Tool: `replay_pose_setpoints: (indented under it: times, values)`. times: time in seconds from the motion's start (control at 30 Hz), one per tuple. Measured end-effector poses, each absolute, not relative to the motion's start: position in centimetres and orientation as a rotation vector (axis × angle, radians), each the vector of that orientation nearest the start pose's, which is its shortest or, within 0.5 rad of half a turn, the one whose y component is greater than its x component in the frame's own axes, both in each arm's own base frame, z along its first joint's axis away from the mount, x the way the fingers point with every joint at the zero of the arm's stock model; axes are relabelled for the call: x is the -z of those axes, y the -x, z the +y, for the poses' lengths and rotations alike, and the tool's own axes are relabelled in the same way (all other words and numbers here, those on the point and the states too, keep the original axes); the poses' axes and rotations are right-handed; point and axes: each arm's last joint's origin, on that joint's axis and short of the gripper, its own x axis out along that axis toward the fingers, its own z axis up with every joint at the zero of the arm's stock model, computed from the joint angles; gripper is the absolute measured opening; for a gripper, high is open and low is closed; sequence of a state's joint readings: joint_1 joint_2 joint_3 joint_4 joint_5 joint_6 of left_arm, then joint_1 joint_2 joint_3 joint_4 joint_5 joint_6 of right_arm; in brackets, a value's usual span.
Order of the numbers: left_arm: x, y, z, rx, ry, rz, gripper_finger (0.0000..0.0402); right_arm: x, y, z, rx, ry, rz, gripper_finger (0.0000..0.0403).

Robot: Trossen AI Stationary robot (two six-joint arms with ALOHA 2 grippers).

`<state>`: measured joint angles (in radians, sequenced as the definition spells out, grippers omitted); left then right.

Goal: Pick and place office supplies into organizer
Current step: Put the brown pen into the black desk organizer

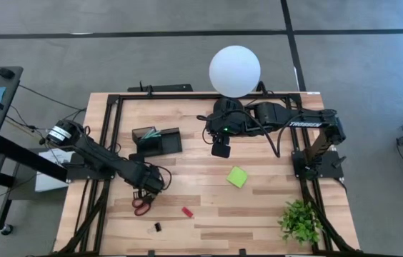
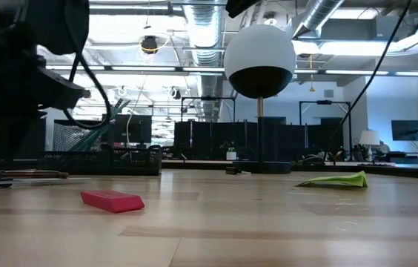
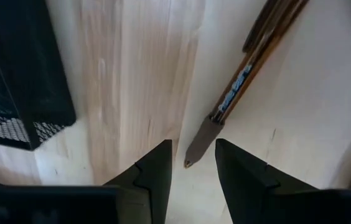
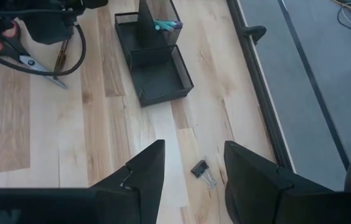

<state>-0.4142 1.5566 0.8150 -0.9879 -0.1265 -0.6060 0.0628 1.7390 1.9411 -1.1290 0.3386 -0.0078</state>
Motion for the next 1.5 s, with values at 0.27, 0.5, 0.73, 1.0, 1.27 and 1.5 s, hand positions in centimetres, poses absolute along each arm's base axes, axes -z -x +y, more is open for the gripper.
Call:
replay_pose_setpoints:
  times: [0.27,0.5,0.73,1.0,1.27,1.5]
  values:
    - [-15.0,-20.6,-8.7,-0.300,-0.015,1.619,0.0119,-39.6,-34.9,1.2,0.252,0.192,0.912,0.0161]
    - [-14.0,-20.8,-9.0,-0.295,-0.028,1.651,0.0119,-39.6,-34.9,1.2,0.253,0.193,0.912,0.0161]
    - [-12.5,-21.1,-9.2,-0.298,-0.068,1.726,0.0119,-39.5,-34.8,1.2,0.252,0.194,0.919,0.0161]
    - [-12.1,-21.4,-9.4,-0.291,-0.073,1.734,0.0063,-39.5,-34.9,1.2,0.252,0.195,0.920,0.0161]
    - [-14.3,-23.9,-10.1,-0.387,-0.058,1.598,0.0016,-39.5,-34.9,1.2,0.255,0.195,0.919,0.0161]
    - [-20.1,-24.8,-10.0,-0.448,-0.117,1.337,0.0006,-39.7,-35.1,1.5,0.273,0.191,0.886,0.0161]
